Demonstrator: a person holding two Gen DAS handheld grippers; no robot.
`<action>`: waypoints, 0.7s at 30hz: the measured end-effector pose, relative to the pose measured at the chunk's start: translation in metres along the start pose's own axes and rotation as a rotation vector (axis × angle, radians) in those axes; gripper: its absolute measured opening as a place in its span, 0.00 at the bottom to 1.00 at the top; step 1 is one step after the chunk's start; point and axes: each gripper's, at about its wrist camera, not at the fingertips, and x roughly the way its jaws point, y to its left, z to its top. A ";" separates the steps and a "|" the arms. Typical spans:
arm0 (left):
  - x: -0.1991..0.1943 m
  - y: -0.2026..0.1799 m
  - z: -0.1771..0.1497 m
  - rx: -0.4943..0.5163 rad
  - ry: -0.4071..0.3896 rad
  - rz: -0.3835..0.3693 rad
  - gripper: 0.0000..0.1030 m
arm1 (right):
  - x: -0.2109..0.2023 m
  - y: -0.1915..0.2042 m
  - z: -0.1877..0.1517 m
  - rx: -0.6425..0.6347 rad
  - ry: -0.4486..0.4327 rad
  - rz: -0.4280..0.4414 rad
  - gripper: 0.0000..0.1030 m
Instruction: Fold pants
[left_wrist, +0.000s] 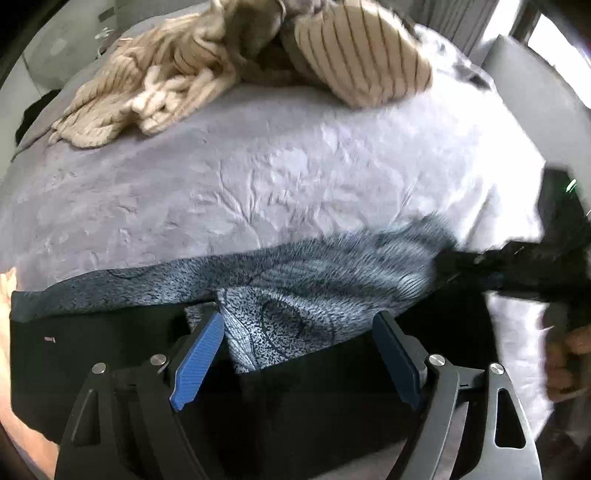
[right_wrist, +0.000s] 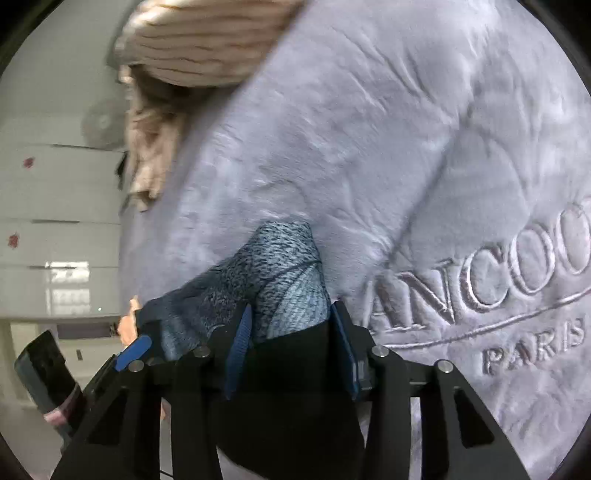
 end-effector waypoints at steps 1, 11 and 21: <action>0.005 0.002 -0.002 -0.001 0.013 0.014 0.81 | -0.002 0.001 0.001 0.019 0.000 0.009 0.41; 0.023 0.030 -0.026 -0.060 0.107 0.067 0.82 | 0.006 0.027 -0.007 -0.149 -0.058 -0.268 0.56; 0.007 0.044 -0.052 -0.089 0.091 0.094 0.82 | -0.027 0.100 -0.047 -0.335 -0.141 -0.182 0.37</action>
